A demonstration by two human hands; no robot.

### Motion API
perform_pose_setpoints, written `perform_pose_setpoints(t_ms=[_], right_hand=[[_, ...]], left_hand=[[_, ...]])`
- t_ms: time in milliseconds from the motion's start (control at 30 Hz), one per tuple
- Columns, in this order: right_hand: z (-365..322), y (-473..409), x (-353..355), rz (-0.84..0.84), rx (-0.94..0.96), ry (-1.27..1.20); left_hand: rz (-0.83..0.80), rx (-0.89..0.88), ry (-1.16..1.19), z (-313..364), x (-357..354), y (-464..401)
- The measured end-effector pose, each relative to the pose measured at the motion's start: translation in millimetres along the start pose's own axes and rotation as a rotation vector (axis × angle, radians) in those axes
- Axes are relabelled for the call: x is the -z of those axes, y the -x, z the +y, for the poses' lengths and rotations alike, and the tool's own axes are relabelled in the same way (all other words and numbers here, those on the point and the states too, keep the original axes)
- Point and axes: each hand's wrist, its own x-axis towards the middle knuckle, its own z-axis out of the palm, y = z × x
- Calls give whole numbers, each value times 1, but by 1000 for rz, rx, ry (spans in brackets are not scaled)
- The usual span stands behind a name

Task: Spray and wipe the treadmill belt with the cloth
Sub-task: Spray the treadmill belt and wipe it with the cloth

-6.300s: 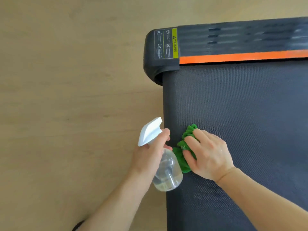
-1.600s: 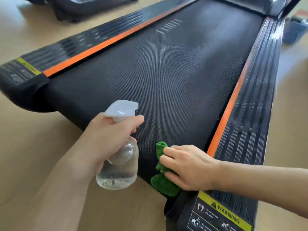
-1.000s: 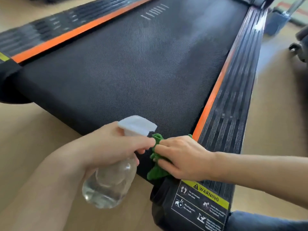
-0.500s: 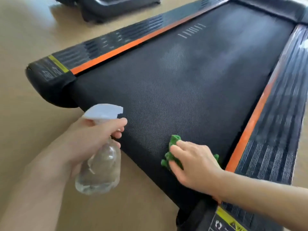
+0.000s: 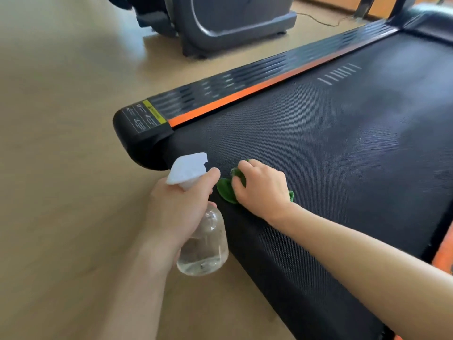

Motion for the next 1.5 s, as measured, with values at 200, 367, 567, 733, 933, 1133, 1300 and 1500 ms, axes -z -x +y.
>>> perform_pose_setpoints(t_ms=[200,367,567,733,933,1133,1300,1500], right_hand=[[14,121,61,-200,517,-163],[21,81,44,-157,597,-147],[-5,-61,-24,-28,91,-31],[-20,-93,-42,-33,-119,-59],[-14,3,1,-83,224,-145],[-14,-40,-15,-129,502,-145],[-31,-160,-70,-60,102,-25],[-37,-149,-71,-8,-34,-57]], left_hand=[[125,27,160,1,-1,-12],[189,28,194,2,1,-25],[238,66,253,-7,-2,-41],[252,98,257,-10,3,-51],[201,123,230,-13,2,-52],[248,86,207,-15,14,-60],[261,81,201,-17,20,-67],[246,16,174,-17,30,-74]])
